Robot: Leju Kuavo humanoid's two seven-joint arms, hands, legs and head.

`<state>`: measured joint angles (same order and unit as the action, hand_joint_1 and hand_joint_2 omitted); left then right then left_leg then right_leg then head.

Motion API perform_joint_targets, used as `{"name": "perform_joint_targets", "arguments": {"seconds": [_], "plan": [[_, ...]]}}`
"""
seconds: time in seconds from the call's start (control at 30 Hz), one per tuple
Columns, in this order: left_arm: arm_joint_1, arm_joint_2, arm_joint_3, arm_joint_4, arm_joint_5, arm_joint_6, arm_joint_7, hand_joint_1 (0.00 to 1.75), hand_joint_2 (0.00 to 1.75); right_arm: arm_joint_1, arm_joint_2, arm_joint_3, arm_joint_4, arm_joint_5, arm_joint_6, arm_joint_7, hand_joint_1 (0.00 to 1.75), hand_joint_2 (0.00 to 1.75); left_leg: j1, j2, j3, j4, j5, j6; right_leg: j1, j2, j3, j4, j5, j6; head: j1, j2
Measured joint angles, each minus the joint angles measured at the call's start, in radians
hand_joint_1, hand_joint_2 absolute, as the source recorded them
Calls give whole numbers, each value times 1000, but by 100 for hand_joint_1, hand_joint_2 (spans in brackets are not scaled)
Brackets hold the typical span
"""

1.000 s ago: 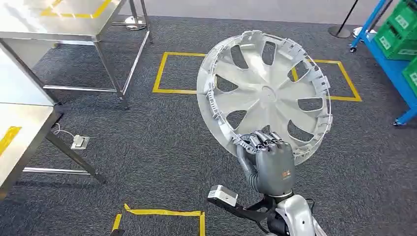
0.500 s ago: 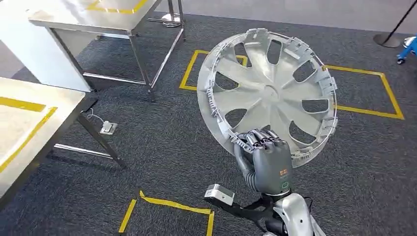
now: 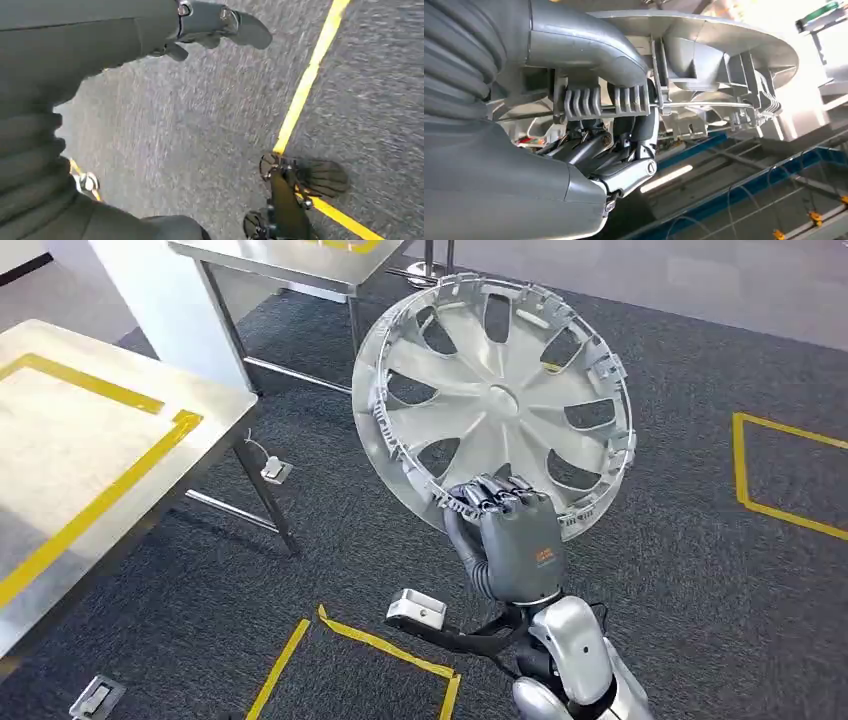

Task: Take the parts from the cabinet and place them on the table.

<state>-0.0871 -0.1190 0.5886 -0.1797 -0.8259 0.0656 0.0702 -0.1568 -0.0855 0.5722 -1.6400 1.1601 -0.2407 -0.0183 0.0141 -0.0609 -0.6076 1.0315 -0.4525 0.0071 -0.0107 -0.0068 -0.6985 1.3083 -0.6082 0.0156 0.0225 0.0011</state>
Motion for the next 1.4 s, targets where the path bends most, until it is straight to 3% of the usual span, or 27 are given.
{"name": "perform_joint_targets", "arguments": {"seconds": [0.07,0.1,0.13,0.2,0.27,0.33,0.37,0.43,0.47,0.5,0.57,0.6,0.63,0.77,0.8,0.83,0.87,0.93,0.97,1.03,1.1,1.13,1.2,1.27,1.3,1.37,1.4], "plan": [[-1,-1,2,0,-3,-2,-2,0,175,-2,4,1,2,1,0,6,175,175,3,-31,0,3,1,-4,-4,19,74,-159,94,-5,0,0],[-1,-2,2,0,-10,-5,-4,0,175,0,4,1,2,5,-4,7,175,175,6,-43,-1,3,1,-9,-8,61,113,-243,124,-9,0,0],[-4,-2,2,0,-16,-8,-4,0,175,4,4,0,2,12,-9,9,175,175,0,-55,-6,7,3,-19,-7,91,122,-268,111,-13,-1,0],[-6,-2,2,-1,-30,-13,1,0,175,18,5,-3,2,27,-24,13,175,175,8,-75,-14,1,10,-34,-1,74,119,-267,113,-13,-1,0],[-6,0,2,0,-46,-24,13,0,175,32,8,-8,-6,43,-28,21,175,175,10,-95,-19,-8,17,-53,-5,51,123,-278,121,-29,-1,0],[-10,-2,2,0,-55,-27,20,0,175,48,12,-16,-16,54,-33,26,175,175,3,11,-43,43,-22,-50,-5,27,127,-288,127,-46,-12,0],[-17,-2,2,0,-57,-27,21,0,175,56,11,-22,-22,56,-35,26,175,175,6,39,-74,113,-63,-53,-2,13,127,-288,126,-48,-15,0],[-25,-2,2,0,-61,-27,21,0,175,70,11,-32,-23,56,-39,26,175,175,6,52,-142,269,-127,-60,2,-16,126,-287,125,-51,-14,0],[-25,-1,2,0,-63,-27,20,0,175,76,10,-34,-23,54,-42,24,175,175,7,53,-152,298,-129,-62,3,-27,126,-287,124,-51,-14,0],[-24,0,2,0,-63,-27,19,0,175,82,8,-35,-23,52,-48,20,175,175,6,55,-136,278,-110,-63,3,-39,127,-287,124,-51,-14,0],[-22,2,2,0,-63,-24,17,0,175,90,3,-39,-23,47,-64,13,175,175,6,70,-50,125,-35,-60,3,-58,128,-284,121,-47,-15,0],[-23,3,2,-1,-63,-24,16,0,175,91,1,-40,-23,45,-68,11,175,175,5,107,4,31,-3,-57,3,-67,129,-280,118,-43,-14,0],[-28,3,2,-1,-63,-24,16,0,175,93,-1,-41,-23,45,-72,9,175,175,-8,139,14,4,-24,-45,12,-75,127,-276,115,-37,-16,0],[-23,3,2,0,-56,-24,17,0,175,88,-7,-42,-23,42,-76,6,175,175,-9,91,6,-1,-9,-16,12,-109,133,-279,116,-16,-14,0],[-21,3,2,0,-56,-24,17,0,175,85,-8,-43,-23,38,-76,6,175,175,0,81,12,-8,-2,-5,6,-93,133,-273,106,-7,-13,0],[-22,3,2,0,-56,-24,17,0,175,84,-9,-43,-23,35,-77,7,175,175,1,70,9,-9,0,0,3,-42,121,-241,82,-1,-12,0],[-24,3,2,-1,-56,-24,16,0,175,84,-10,-45,-23,35,-77,7,175,175,2,62,6,-9,3,4,2,-12,90,-173,41,3,-8,0],[-24,4,2,0,-56,-24,16,0,175,84,-18,-48,-23,35,-77,7,175,175,2,39,0,-8,5,6,0,0,14,-18,-27,8,-8,0],[-23,4,2,0,-55,-24,16,0,175,85,-20,-48,-23,35,-78,8,175,175,2,27,-2,-5,5,6,0,0,-10,28,-35,8,-7,0],[-21,3,2,0,-55,-24,16,0,175,86,-22,-48,-23,34,-78,10,175,175,3,-2,-3,-2,7,3,-2,2,17,-29,21,5,-7,0],[-23,3,2,0,-55,-24,16,0,175,86,-22,-48,-23,34,-78,13,175,175,5,-29,-3,2,9,-3,-5,30,106,-207,109,-1,-6,0],[-23,3,2,0,-55,-24,16,0,175,86,-22,-48,-23,34,-78,14,175,175,6,-37,-7,2,10,-9,-10,83,132,-263,107,-5,-6,0],[-25,3,2,0,-55,-24,17,0,175,87,-22,-48,-24,36,-76,21,175,175,4,-57,-19,2,17,-27,-4,73,127,-269,110,-6,-8,0],[-21,3,2,0,-54,-24,17,0,175,87,-22,-48,-24,36,-76,24,175,175,8,-77,-20,-10,27,-44,2,56,128,-272,116,-20,-7,0],[-19,7,2,0,-53,-22,17,0,175,87,-22,-48,-24,36,-76,24,175,175,9,-73,-26,-6,26,-48,-9,40,130,-283,123,-30,-6,0],[-20,3,2,0,-52,-21,16,0,175,89,-22,-48,-24,34,-81,19,175,175,2,30,-58,67,-30,-52,-5,18,130,-286,125,-44,-19,0],[-22,4,2,0,-51,-21,16,0,175,90,-23,-48,-23,34,-82,16,175,175,3,47,-91,145,-73,-56,-2,3,129,-285,124,-46,-19,0]]}}
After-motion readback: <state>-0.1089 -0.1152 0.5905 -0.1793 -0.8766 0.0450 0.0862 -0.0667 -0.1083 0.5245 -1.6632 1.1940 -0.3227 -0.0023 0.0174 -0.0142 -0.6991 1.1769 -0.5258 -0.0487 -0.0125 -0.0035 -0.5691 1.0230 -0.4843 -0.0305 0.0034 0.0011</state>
